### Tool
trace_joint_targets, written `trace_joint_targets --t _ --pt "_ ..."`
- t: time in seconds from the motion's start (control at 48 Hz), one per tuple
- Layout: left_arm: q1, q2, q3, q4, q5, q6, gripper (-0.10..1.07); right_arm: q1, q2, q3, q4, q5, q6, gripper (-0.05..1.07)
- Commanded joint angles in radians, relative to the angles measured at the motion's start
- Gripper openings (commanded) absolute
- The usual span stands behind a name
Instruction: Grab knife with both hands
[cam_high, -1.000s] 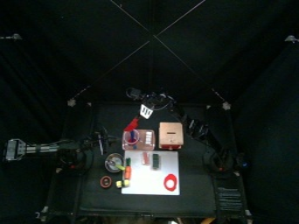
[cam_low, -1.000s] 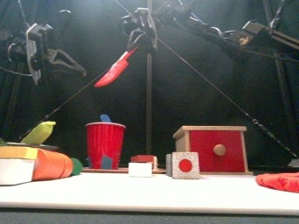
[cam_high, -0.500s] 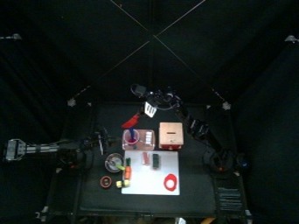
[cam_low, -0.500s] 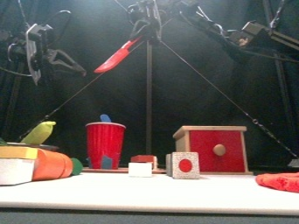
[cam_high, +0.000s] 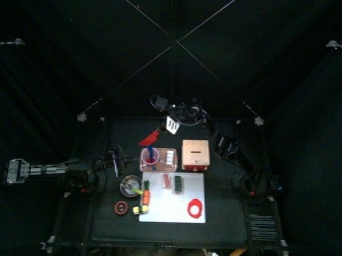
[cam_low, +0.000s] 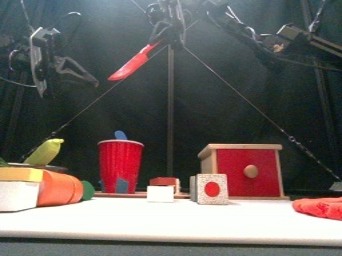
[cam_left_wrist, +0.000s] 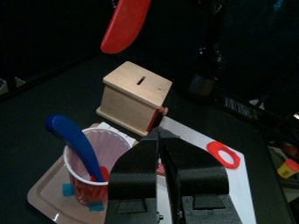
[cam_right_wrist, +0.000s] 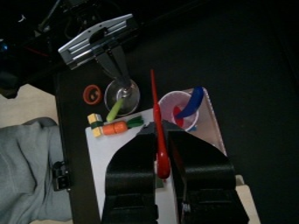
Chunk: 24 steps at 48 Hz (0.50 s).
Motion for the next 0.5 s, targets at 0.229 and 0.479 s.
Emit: trace_joint_targets --t 0.229,0.479 --pt "0.003 0.002 -0.023 -0.002 -0.005 0.002 0.39 -0.006 -0.219 0.167 -0.060 -0.008 -0.005 0.18" --pt "0.002 0.002 -0.026 -0.002 -0.005 0.000 0.39 -0.006 -0.265 0.204 -0.081 -0.006 -0.005 0.18"
